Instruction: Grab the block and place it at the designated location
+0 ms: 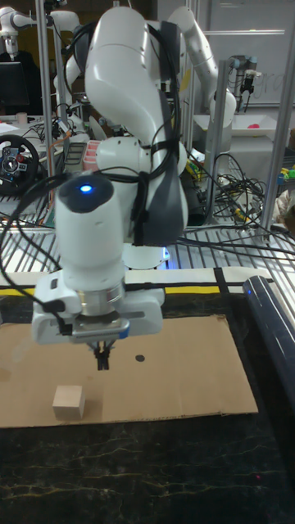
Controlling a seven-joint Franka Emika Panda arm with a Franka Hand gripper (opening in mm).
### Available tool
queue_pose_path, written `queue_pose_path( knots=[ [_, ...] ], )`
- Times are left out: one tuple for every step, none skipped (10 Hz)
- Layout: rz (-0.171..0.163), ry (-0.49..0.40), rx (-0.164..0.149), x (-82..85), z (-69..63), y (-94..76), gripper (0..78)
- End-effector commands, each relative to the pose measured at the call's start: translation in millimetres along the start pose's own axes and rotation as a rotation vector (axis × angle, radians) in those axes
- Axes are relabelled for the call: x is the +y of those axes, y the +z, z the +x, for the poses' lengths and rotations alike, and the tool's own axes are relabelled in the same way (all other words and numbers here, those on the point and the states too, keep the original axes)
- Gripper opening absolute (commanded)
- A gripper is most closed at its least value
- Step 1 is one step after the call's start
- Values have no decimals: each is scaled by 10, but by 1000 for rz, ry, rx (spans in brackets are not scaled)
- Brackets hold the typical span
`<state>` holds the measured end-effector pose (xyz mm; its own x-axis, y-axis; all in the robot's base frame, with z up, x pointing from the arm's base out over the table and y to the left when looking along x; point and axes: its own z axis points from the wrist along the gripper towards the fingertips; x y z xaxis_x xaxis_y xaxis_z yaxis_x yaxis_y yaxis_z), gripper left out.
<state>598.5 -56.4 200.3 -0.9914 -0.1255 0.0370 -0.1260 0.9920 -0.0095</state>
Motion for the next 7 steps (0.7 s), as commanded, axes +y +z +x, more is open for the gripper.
queue_pose_path(
  knots=[
    [-1, -88, 43, -607, -339, -27, 0],
    [0, -83, 43, -601, -345, 14, 0],
    [0, -78, 38, -593, -354, 77, 0],
    [0, -79, 38, -585, -362, 145, 0],
    [10, -85, 44, -581, -361, 202, 0],
    [18, -88, 44, -588, -345, 255, 0],
    [17, -88, 44, -608, -318, 286, 0]
  ],
)
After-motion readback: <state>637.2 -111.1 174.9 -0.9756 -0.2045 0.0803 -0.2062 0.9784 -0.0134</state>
